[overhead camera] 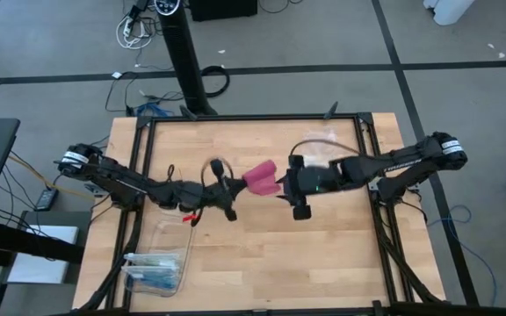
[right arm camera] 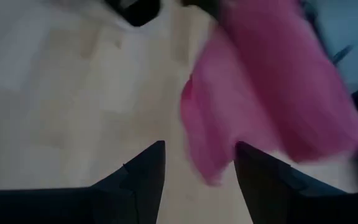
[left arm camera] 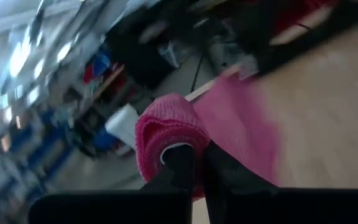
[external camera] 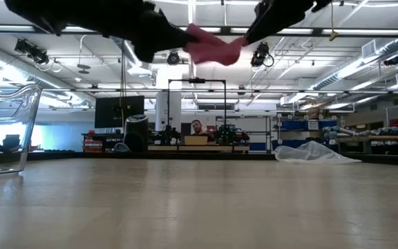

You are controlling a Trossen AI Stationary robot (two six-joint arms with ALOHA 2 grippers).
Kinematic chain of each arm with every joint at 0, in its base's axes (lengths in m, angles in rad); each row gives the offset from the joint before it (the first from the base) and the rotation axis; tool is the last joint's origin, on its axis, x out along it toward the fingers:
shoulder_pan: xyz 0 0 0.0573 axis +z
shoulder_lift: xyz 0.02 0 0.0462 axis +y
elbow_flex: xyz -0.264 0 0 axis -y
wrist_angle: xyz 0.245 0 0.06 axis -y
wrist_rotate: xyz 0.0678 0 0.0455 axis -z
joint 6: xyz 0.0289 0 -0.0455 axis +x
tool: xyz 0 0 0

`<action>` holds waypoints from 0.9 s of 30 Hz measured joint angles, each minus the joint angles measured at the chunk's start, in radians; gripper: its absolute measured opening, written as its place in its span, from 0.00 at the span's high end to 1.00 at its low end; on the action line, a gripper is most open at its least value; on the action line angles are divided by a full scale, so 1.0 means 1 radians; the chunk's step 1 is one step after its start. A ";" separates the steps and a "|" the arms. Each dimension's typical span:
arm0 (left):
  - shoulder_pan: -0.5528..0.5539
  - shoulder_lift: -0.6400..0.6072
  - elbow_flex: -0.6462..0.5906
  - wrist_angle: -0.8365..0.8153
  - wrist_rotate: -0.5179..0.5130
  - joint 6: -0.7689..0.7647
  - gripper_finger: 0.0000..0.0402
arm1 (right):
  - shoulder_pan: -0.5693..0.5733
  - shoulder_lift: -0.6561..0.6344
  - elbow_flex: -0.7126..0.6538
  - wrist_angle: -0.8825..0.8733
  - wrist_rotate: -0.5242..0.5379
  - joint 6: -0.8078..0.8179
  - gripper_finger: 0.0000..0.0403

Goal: Roll bandage
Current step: Roll the pink bandage

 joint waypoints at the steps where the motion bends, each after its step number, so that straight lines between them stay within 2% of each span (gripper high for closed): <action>1: 0.017 0.000 0.000 0.001 0.015 -0.055 0.95 | 0.018 0.009 0.000 0.008 0.060 -0.044 0.53; 4: 0.066 0.000 0.000 0.020 0.103 -0.235 0.95 | 0.050 0.028 0.000 0.036 0.212 -0.155 0.53; 9: 0.132 0.000 0.001 0.086 0.193 -0.457 0.95 | 0.057 0.042 0.000 0.075 0.315 -0.271 0.54; 23: 0.203 0.000 0.074 0.130 0.235 -0.722 0.95 | 0.027 0.048 0.001 0.215 0.413 -0.452 0.60; 27: 0.217 0.000 0.074 0.120 0.263 -0.720 0.95 | 0.020 0.048 0.001 0.230 0.415 -0.453 0.61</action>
